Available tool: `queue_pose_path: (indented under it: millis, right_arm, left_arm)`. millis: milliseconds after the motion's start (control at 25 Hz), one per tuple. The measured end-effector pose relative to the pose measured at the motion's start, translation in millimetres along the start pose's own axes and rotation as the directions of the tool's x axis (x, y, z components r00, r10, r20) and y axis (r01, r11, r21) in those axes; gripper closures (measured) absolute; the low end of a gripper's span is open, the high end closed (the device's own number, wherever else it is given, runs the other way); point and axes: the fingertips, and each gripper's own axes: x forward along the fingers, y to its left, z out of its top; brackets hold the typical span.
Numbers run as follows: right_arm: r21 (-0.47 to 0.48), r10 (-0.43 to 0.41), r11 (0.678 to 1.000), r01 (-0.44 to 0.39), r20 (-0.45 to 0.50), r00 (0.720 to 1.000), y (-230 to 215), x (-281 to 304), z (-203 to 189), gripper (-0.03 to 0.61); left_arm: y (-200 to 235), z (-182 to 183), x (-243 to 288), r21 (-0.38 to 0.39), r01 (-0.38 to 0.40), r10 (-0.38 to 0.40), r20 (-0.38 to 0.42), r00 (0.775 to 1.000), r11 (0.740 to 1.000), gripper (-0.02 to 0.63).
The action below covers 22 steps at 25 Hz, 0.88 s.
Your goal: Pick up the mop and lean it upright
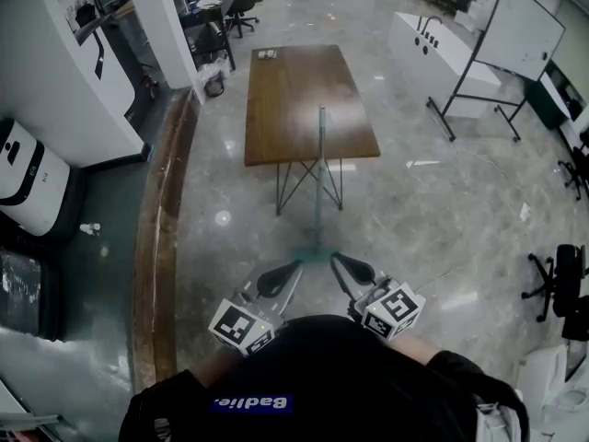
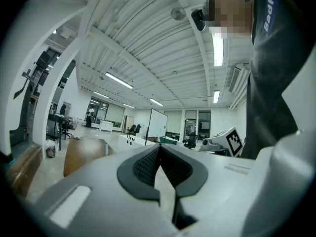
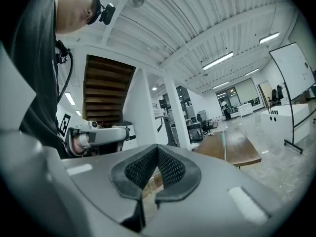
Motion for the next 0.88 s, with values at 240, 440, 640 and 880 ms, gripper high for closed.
queue_pose_path:
  millis: [240,440,640,880]
  right_arm:
    - [0.013,-0.011,1.0,0.011,-0.002,1.0,-2.8,0.2,-0.5,0.574]
    - [0.027,-0.009,1.0,0.009,0.001,1.0,-11.3,-6.7,-1.5,0.574]
    - [0.042,0.0,0.999,-0.001,0.008,1.0,-26.5,-22.1,-1.3,0.574]
    - [0.054,0.009,0.998,-0.01,0.009,1.0,-49.8,-46.2,1.8,0.574]
  left_arm:
    - [-0.4,-2.1,-0.4,0.003,-0.007,0.007,-0.023,1.0,1.0,0.594]
    - [-7.0,-5.6,11.0,0.025,0.008,-0.008,-0.022,1.0,1.0,0.594]
    - [-18.0,-7.3,26.9,0.03,-0.004,0.005,-0.031,1.0,1.0,0.594]
    - [-37.9,-10.2,48.6,0.039,-0.032,0.033,-0.049,0.998,0.999,0.594]
